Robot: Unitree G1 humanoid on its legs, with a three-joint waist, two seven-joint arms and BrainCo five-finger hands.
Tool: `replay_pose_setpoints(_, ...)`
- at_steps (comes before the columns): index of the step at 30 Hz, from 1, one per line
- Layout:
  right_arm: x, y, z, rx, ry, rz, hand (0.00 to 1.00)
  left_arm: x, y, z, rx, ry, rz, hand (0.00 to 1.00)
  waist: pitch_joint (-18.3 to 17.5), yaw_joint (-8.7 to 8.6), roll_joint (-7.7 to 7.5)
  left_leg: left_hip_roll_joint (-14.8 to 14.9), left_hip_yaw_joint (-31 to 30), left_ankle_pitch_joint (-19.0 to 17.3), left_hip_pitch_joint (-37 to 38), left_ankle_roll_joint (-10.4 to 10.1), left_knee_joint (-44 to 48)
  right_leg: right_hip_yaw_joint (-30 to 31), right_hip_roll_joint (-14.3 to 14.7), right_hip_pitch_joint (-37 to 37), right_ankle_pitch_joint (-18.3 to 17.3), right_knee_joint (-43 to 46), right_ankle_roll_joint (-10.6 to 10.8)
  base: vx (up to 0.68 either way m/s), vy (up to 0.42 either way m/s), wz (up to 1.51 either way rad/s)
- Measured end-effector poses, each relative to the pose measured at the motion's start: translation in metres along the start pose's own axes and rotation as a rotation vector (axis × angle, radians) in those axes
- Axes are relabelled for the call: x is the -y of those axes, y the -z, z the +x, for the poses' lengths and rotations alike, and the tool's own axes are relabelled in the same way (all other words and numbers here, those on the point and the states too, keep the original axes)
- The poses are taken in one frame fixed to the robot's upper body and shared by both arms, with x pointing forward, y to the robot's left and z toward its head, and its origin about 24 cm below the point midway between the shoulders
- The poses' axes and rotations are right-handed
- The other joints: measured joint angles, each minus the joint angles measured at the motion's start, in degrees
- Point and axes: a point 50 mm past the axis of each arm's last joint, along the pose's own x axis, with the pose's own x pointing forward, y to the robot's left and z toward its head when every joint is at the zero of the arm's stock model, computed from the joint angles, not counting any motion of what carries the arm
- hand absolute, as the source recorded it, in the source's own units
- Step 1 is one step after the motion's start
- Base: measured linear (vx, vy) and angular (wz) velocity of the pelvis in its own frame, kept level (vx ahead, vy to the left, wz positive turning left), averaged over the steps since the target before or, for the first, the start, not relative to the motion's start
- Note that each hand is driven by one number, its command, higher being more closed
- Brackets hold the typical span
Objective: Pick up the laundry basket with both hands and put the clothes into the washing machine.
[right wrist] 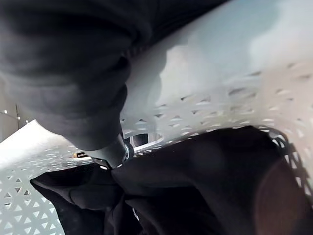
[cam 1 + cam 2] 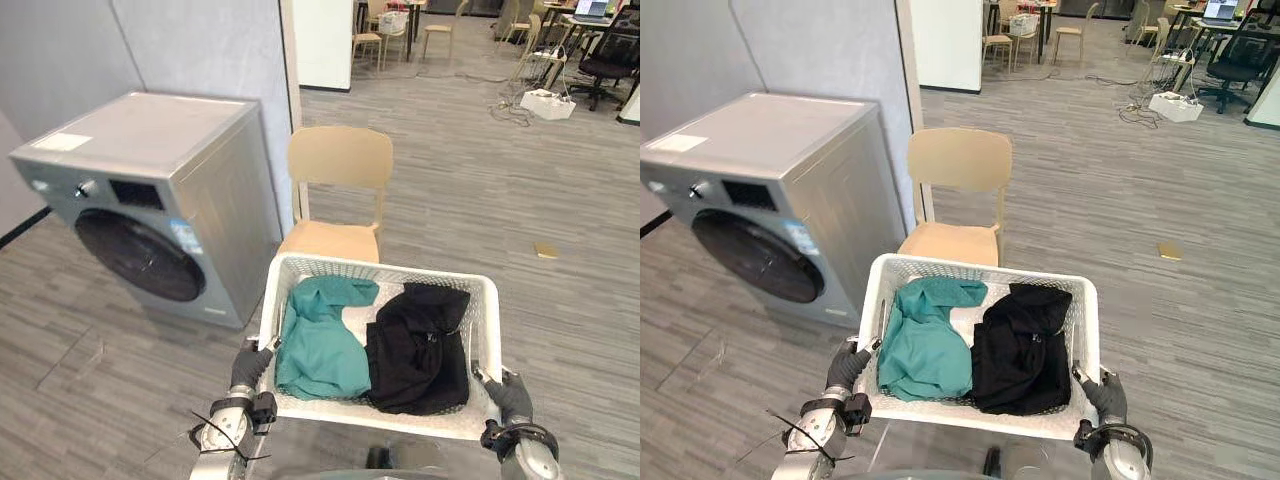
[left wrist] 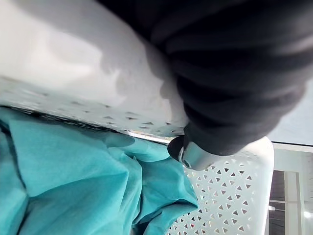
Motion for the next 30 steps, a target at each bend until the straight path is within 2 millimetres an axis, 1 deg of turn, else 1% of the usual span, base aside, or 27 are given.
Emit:
replay_pose_setpoints(1,0.0,0.0,0.0,-0.001,0.001,0.002,1.0,-0.002,0.0,0.0,0.0,-0.001,0.007,1.0,0.4,0.4,-1.69,1.2,2.8,-1.8,-4.0,2.7,-1.9,0.3,-0.4,4.7,0.0,-4.2,0.1,0.5,-0.154,0.11)
replay_pose_setpoints(2,-0.001,-0.001,0.001,0.003,0.002,0.002,1.0,-0.003,0.0,0.0,0.002,-0.005,0.007,1.0,0.4,0.92,-2.68,1.7,4.6,-3.0,-5.6,3.2,-5.0,0.8,-0.7,6.5,0.1,-6.2,0.3,0.57,-0.168,-0.07)
replay_pose_setpoints(3,-0.003,-0.003,0.005,0.012,0.0,0.001,1.0,-0.004,-0.001,0.0,0.009,-0.011,0.004,1.0,0.5,1.9,-4.16,1.0,6.9,-5.3,-8.0,3.1,-16.1,2.0,-1.6,9.2,0.5,-9.4,0.9,0.54,-0.099,-0.28)
replay_pose_setpoints(4,-0.006,-0.006,0.011,0.015,-0.011,-0.003,1.0,-0.005,-0.002,0.0,0.016,-0.016,-0.002,1.0,0.5,2.38,-4.85,-0.6,6.8,-5.9,-8.3,2.5,-28.0,2.7,-2.2,10.5,0.6,-11.0,1.0,0.62,-0.029,-0.59)
replay_pose_setpoints(5,-0.007,-0.006,0.019,0.005,-0.019,-0.014,1.0,-0.004,-0.002,0.0,0.02,-0.027,-0.019,1.0,0.4,3.57,-4.54,-3.1,3.2,-4.5,-7.7,0.5,-46.7,4.2,-2.7,11.6,0.1,-12.0,1.8,0.68,0.121,-0.79)
replay_pose_setpoints(6,-0.01,-0.007,0.025,0.002,-0.032,-0.019,1.0,-0.005,0.0,0.0,0.014,-0.037,-0.02,1.0,0.4,4.24,-4.13,-4.3,1.1,-2.3,-7.2,-1.5,-55.1,6.1,-3.0,12.7,-1.2,-12.0,4.0,0.55,0.172,-0.8)
replay_pose_setpoints(7,-0.011,-0.008,0.026,0.005,-0.036,-0.022,1.0,-0.005,0.001,0.0,0.009,-0.04,-0.021,1.0,0.2,4.5,-3.7,-4.5,0.4,-0.9,-6.9,-1.6,-56.8,7.0,-3.0,13.3,-1.9,-11.9,5.2,0.44,0.19,-0.63)
replay_pose_setpoints(9,-0.01,-0.005,0.025,-0.009,-0.038,-0.033,1.0,-0.008,0.006,-0.001,-0.012,-0.051,-0.018,1.0,-0.4,5.25,-2.91,-5.6,-0.7,5.1,-5.3,-2.3,-56.0,10.1,-4.1,14.8,-4.8,-9.8,7.4,0.32,0.174,-0.68)
replay_pose_setpoints(10,-0.014,0.002,0.023,-0.031,-0.042,-0.026,1.0,-0.014,0.007,-0.002,-0.021,-0.064,0.006,1.0,-0.9,4.58,-5.26,-7.4,1.1,2.7,-4.2,-0.9,-54.7,11.1,-6.8,14.3,-6.2,-6.4,8.8,0.57,0.269,-0.44)
replay_pose_setpoints(11,-0.013,0.005,0.021,-0.039,-0.026,-0.016,1.0,-0.013,0.006,0.0,-0.017,-0.048,0.021,1.0,-1.1,2.76,-6.44,-9.2,1.3,1.5,-4.0,0.3,-54.5,11.0,-8.8,12.3,-5.7,-1.1,9.5,0.57,0.263,-0.08)
replay_pose_setpoints(12,-0.013,0.005,0.021,-0.038,-0.02,-0.01,1.0,-0.013,0.004,0.002,-0.012,-0.039,0.028,1.0,-0.8,2.28,-6.94,-9.9,1.8,1.1,-3.3,0.8,-54.8,10.9,-9.8,10.7,-5.2,2.5,10.4,0.52,0.27,0.12)
replay_pose_setpoints(13,-0.014,0.004,0.022,-0.035,-0.016,0.001,1.0,-0.012,0.0,0.005,-0.002,-0.029,0.035,1.0,-0.2,1.62,-7.97,-11.3,2.5,0.6,-1.8,1.7,-56.0,11.2,-11.8,6.5,-2.8,11.5,11.8,0.36,0.215,0.05)
replay_pose_setpoints(14,-0.014,0.005,0.021,-0.036,-0.01,0.011,1.0,-0.012,-0.002,0.008,0.002,-0.016,0.048,1.0,0.4,1.55,-7.97,-11.6,2.7,0.1,0.2,2.6,-57.1,11.6,-13.0,1.9,2.0,20.7,11.9,0.33,0.184,0.07)
replay_pose_setpoints(15,-0.015,0.006,0.021,-0.037,-0.01,0.013,1.0,-0.013,-0.004,0.009,0.006,-0.012,0.059,1.0,0.9,1.47,-7.69,-11.5,2.6,-0.1,1.3,2.8,-57.7,12.1,-13.1,0.5,2.4,24.3,11.9,0.23,0.113,0.14)
replay_pose_setpoints(16,-0.017,0.005,0.022,-0.035,-0.013,0.016,1.0,-0.014,-0.007,0.011,0.014,-0.009,0.069,1.0,1.7,1.41,-7.36,-10.9,2.4,-0.4,3.9,3.2,-58.7,12.0,-13.1,-1.5,0.8,28.1,11.0,0.23,0.097,0.13)
replay_pose_setpoints(17,-0.02,0.003,0.024,-0.025,-0.019,0.019,1.0,-0.015,-0.009,0.012,0.023,-0.013,0.071,1.0,2.4,1.74,-5.87,-10.1,2.4,-0.4,5.7,3.2,-60.1,9.0,-14.1,-3.3,-0.8,27.3,9.6,0.17,0.076,0.09)
replay_pose_setpoints(18,-0.023,-0.001,0.026,-0.014,-0.026,0.019,1.0,-0.016,-0.012,0.012,0.034,-0.017,0.07,1.0,2.4,1.74,-5.71,-9.6,2.4,-0.4,6.0,3.2,-60.7,7.5,-14.4,-4.3,-1.2,25.3,9.0,0.21,0.077,0.0)
replay_pose_setpoints(20,-0.037,-0.015,0.037,0.037,-0.068,0.021,1.0,-0.02,-0.023,0.016,0.084,-0.032,0.061,1.0,3.2,2.05,-5.46,-8.1,2.4,-1.2,5.6,2.1,-61.8,5.1,-14.9,-7.6,-1.1,11.6,8.8,0.14,-0.011,-0.04)
replay_pose_setpoints(21,-0.04,-0.018,0.038,0.046,-0.078,0.019,1.0,-0.024,-0.025,0.017,0.093,-0.043,0.061,1.0,3.1,2.14,-5.89,-7.9,2.4,-1.5,5.1,1.6,-61.5,5.1,-14.9,-8.0,-0.6,7.6,9.1,0.07,-0.11,0.09)
replay_pose_setpoints(22,-0.045,-0.021,0.039,0.054,-0.092,0.017,1.0,-0.026,-0.028,0.017,0.105,-0.05,0.06,1.0,3.3,2.12,-6.49,-8.2,2.1,-2.6,3.6,0.5,-60.6,4.7,-14.9,-8.0,2.9,0.4,9.2,0.03,-0.201,0.24)
replay_pose_setpoints(23,-0.048,-0.021,0.039,0.056,-0.102,0.021,1.0,-0.029,-0.032,0.019,0.121,-0.048,0.077,1.0,3.8,2.32,-9.19,-9.5,1.2,-4.0,3.3,-0.7,-59.6,5.2,-15.8,-7.6,7.4,-2.7,9.7,0.03,-0.343,0.33)
replay_pose_setpoints(24,-0.051,-0.022,0.039,0.059,-0.11,0.02,1.0,-0.031,-0.035,0.019,0.129,-0.048,0.091,1.0,4.4,2.6,-10.44,-10.3,0.8,-4.5,3.1,-1.3,-59.0,5.4,-16.2,-7.2,7.9,-4.3,11.0,0.03,-0.325,0.41)
replay_pose_setpoints(25,-0.048,-0.033,0.045,0.095,-0.11,-0.007,1.0,-0.027,-0.034,0.024,0.129,-0.05,0.066,1.0,5.7,2.74,-8.53,-8.4,-1.0,-5.0,1.3,-2.5,-57.3,2.9,-14.6,-6.6,7.8,-5.4,10.2,0.04,-0.293,0.26)
replay_pose_setpoints(26,-0.047,-0.04,0.048,0.115,-0.114,-0.022,1.0,-0.023,-0.036,0.025,0.138,-0.046,0.053,1.0,6.1,2.85,-7.66,-7.3,-1.6,-4.8,-0.3,-2.8,-56.9,2.4,-13.5,-7.3,8.2,-6.3,9.7,0.02,-0.216,0.19)
replay_pose_setpoints(27,-0.047,-0.056,0.055,0.166,-0.126,-0.045,1.0,-0.018,-0.044,0.03,0.173,-0.039,0.038,1.0,7.2,3.26,-6.09,-5.9,-2.8,-4.0,-3.7,-3.8,-57.0,1.0,-11.9,-9.5,9.5,-7.7,8.6,0.03,-0.208,0.05)
replay_pose_setpoints(28,-0.052,-0.072,0.062,0.211,-0.136,-0.054,1.0,-0.016,-0.052,0.037,0.203,-0.039,0.037,1.0,8.9,3.29,-5.44,-5.2,-3.6,-2.9,-5.1,-4.9,-57.6,0.2,-11.0,-11.1,10.1,-8.1,8.0,0.02,-0.214,0.07)
replay_pose_setpoints(30,-0.073,-0.106,0.079,0.299,-0.186,-0.067,1.0,-0.018,-0.077,0.057,0.273,-0.071,0.012,1.0,13.1,3.6,-5.35,-4.2,-5.1,-0.3,-7.9,-6.3,-59.4,-1.0,-9.7,-14.2,11.4,-8.0,6.6,-0.01,-0.186,0.03)
